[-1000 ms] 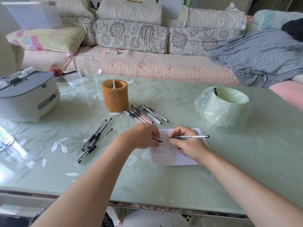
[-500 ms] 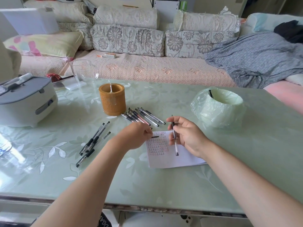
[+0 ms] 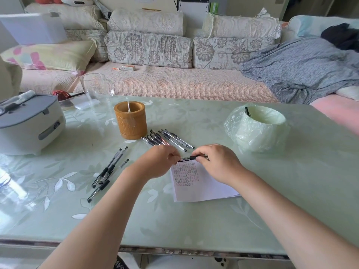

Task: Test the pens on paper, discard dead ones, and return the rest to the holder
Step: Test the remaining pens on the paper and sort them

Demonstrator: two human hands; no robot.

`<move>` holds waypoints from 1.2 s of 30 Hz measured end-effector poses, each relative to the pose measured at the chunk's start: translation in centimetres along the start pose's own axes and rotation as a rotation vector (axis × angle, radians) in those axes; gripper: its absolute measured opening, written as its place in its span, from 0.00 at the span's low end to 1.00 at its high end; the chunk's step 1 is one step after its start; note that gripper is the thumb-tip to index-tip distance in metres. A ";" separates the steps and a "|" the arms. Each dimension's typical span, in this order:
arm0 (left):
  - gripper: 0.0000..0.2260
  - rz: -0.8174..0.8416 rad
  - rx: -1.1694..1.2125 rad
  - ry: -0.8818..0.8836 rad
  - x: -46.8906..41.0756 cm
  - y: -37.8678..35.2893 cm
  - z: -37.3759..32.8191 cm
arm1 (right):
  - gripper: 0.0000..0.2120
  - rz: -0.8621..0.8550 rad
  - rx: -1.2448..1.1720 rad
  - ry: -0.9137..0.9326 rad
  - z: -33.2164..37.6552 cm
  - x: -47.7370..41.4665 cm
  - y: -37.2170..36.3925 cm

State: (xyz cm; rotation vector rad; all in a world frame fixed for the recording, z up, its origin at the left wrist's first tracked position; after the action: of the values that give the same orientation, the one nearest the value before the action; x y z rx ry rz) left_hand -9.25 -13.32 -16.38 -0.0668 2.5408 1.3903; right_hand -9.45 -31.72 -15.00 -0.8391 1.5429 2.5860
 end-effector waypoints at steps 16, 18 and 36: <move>0.06 0.174 0.354 0.182 1.5 0.0 -2.5 | 0.32 0.022 0.293 0.167 1.7 1.4 -0.8; 0.07 0.203 0.369 0.188 1.8 -0.2 -2.6 | 0.32 0.027 0.295 0.160 1.8 1.4 -0.8; 0.08 -0.160 0.111 0.140 0.0 1.3 0.5 | 0.13 0.144 -0.176 -0.054 0.1 0.2 -2.5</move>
State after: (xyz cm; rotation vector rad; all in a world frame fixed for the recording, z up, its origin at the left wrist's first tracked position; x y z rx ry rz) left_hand -9.34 -12.14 -15.56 -0.3513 2.6536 1.2219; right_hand -8.97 -30.44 -17.10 -0.6856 1.4283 2.8555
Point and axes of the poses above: each hand's wrist, its own x-axis away from the middle knuckle, its own y-axis out of the back of the hand, z = x × y, the point moved 4 cm from there along -x, towards the middle knuckle, and after that the axes turned 15 degrees about -z, right-handed, at the moved point
